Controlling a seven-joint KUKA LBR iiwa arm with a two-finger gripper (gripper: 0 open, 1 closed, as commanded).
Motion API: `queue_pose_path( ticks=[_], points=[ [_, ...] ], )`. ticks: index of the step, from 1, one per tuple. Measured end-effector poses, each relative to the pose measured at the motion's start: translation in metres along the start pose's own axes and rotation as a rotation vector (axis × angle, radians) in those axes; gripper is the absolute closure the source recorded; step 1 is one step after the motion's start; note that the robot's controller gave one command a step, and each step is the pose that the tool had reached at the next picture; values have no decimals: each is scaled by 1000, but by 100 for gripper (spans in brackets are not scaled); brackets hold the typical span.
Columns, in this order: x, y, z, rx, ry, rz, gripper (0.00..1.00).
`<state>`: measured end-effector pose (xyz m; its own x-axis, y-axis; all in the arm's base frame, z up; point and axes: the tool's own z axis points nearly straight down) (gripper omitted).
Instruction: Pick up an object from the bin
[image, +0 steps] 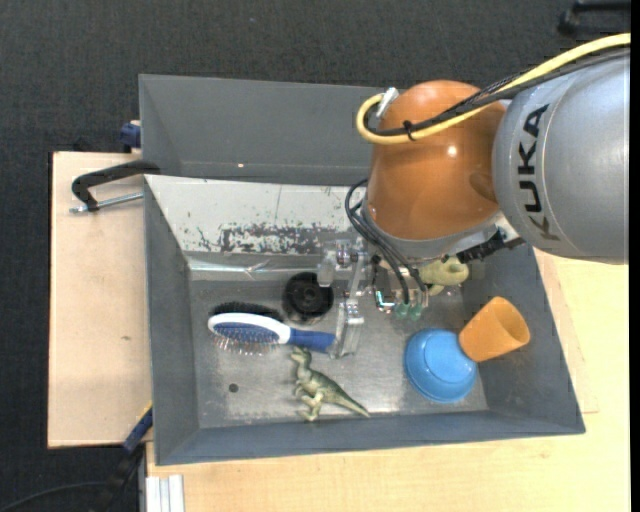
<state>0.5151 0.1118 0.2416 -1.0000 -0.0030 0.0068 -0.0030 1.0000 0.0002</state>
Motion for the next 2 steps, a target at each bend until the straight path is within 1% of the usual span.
queue_pose_path(
  ticks=[1,2],
  points=[
    [8,-15,58,1,-3,-176,0],
    [-24,4,172,-1,2,-160,0]
  ],
)
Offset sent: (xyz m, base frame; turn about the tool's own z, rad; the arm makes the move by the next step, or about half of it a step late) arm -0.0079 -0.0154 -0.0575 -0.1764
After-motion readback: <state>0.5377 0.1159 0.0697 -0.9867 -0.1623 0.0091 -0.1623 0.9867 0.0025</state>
